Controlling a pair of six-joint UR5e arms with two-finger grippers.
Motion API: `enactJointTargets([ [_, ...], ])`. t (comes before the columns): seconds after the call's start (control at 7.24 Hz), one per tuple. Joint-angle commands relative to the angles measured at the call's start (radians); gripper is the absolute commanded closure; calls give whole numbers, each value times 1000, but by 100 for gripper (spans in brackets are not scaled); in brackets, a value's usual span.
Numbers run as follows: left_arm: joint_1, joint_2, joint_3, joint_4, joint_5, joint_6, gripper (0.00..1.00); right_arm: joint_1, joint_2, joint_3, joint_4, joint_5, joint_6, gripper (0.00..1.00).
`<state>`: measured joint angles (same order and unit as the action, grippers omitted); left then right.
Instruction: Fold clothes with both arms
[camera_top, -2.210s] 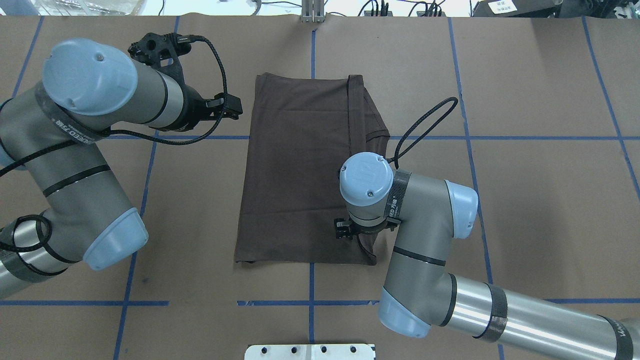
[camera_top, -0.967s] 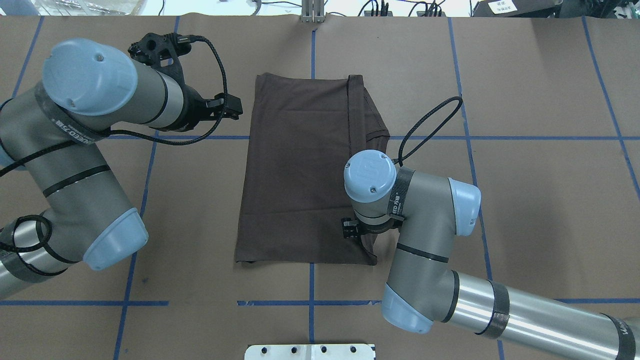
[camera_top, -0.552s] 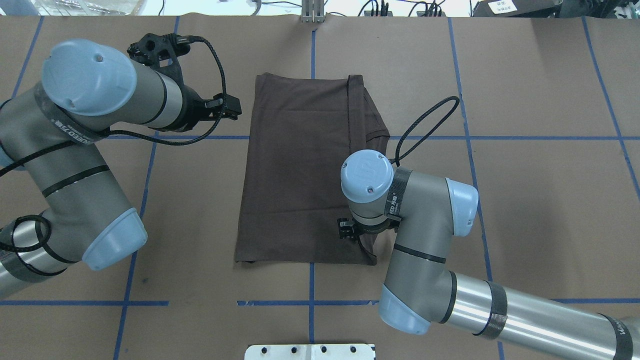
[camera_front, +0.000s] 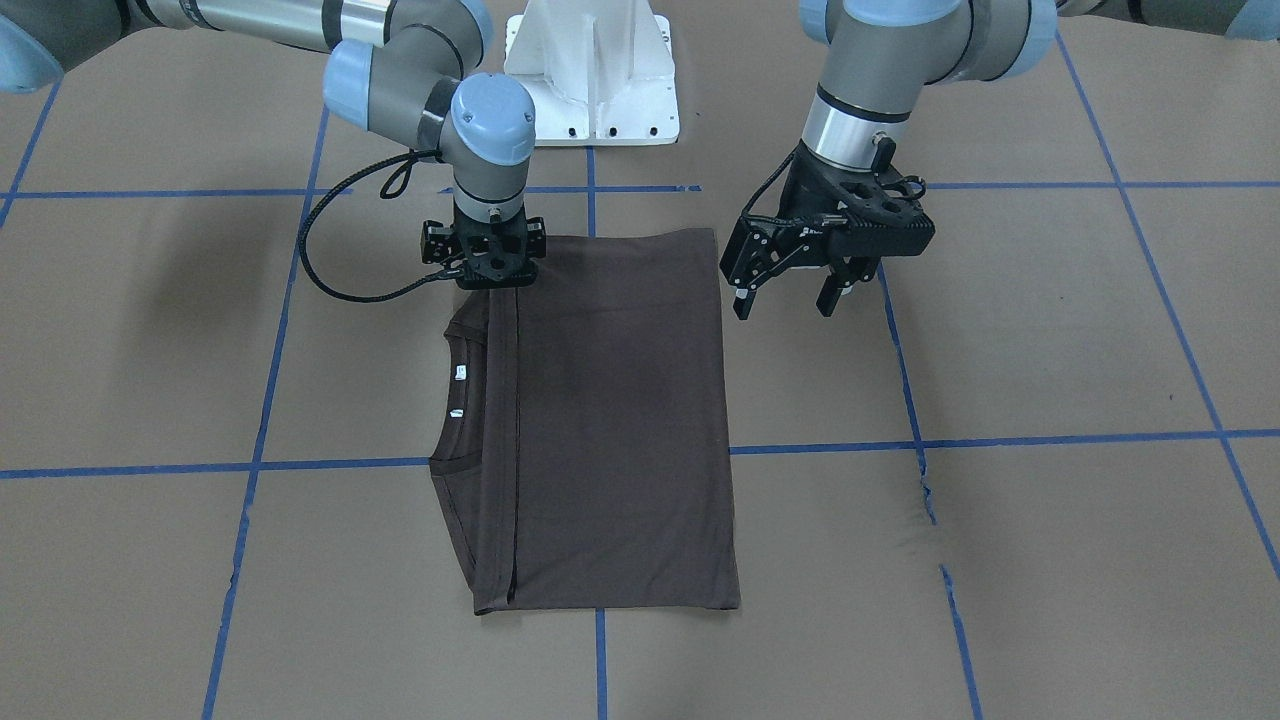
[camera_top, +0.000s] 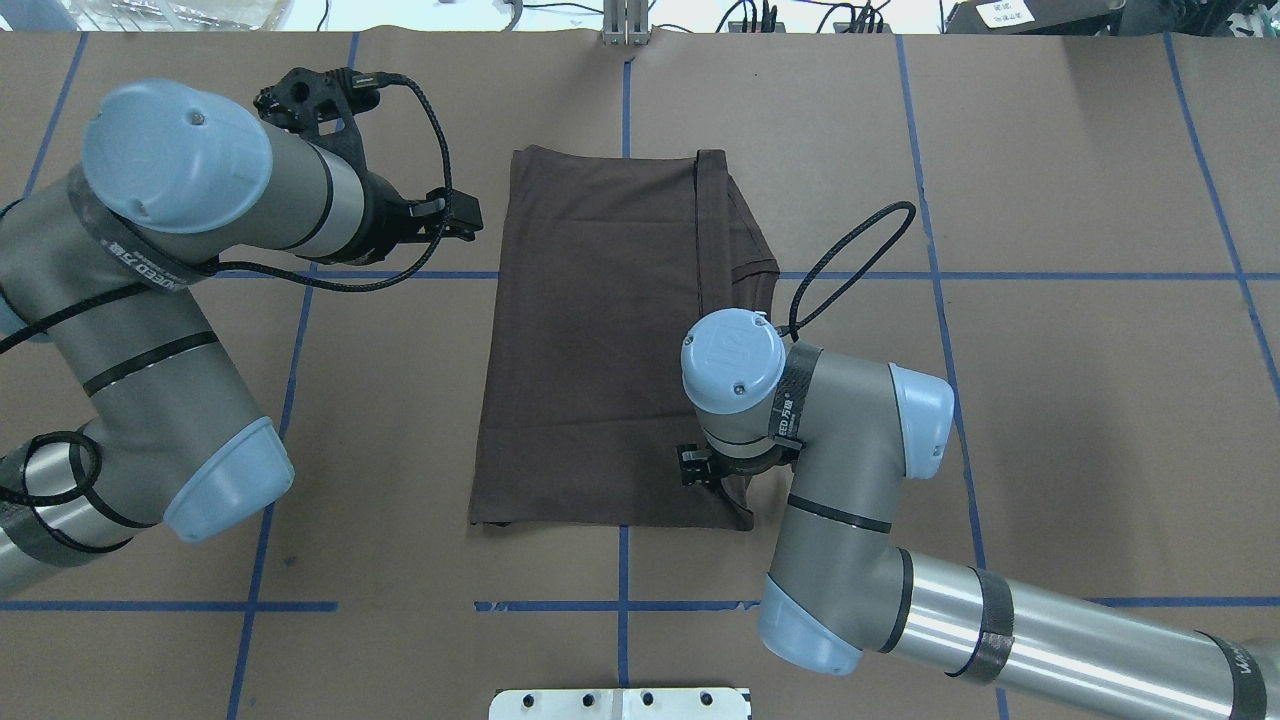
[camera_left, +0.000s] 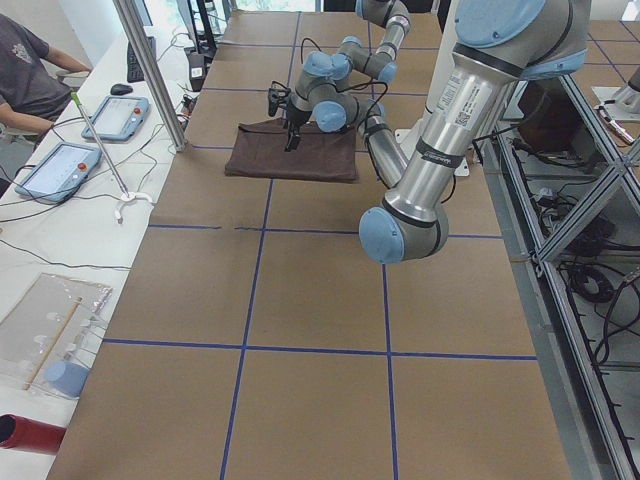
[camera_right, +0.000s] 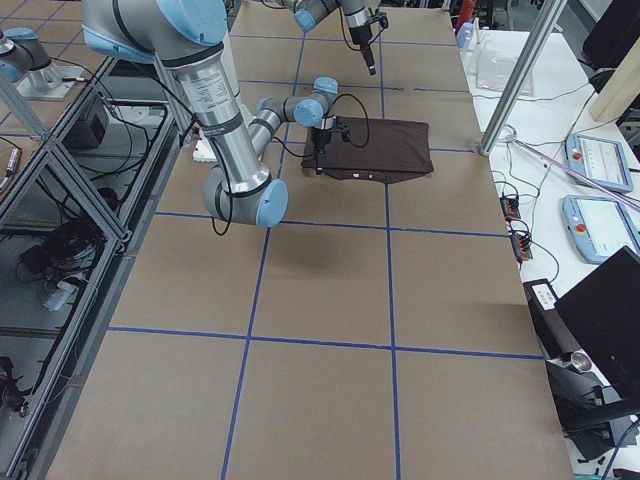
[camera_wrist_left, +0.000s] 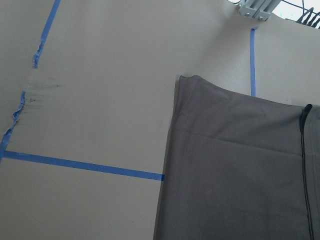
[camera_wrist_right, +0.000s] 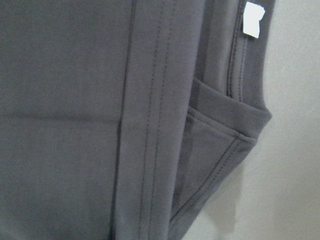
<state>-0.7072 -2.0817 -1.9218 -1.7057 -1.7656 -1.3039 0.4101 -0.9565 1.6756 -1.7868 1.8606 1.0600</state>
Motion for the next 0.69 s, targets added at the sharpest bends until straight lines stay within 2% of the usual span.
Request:
enactJointTargets([
  [0.0,0,0,0,0,-2,-1,0,-1,-2,-1,-3,15,0,0],
  [0.55,0,-1,0,0,-2,-1,0,22,-10,3,-8,28,0,0],
])
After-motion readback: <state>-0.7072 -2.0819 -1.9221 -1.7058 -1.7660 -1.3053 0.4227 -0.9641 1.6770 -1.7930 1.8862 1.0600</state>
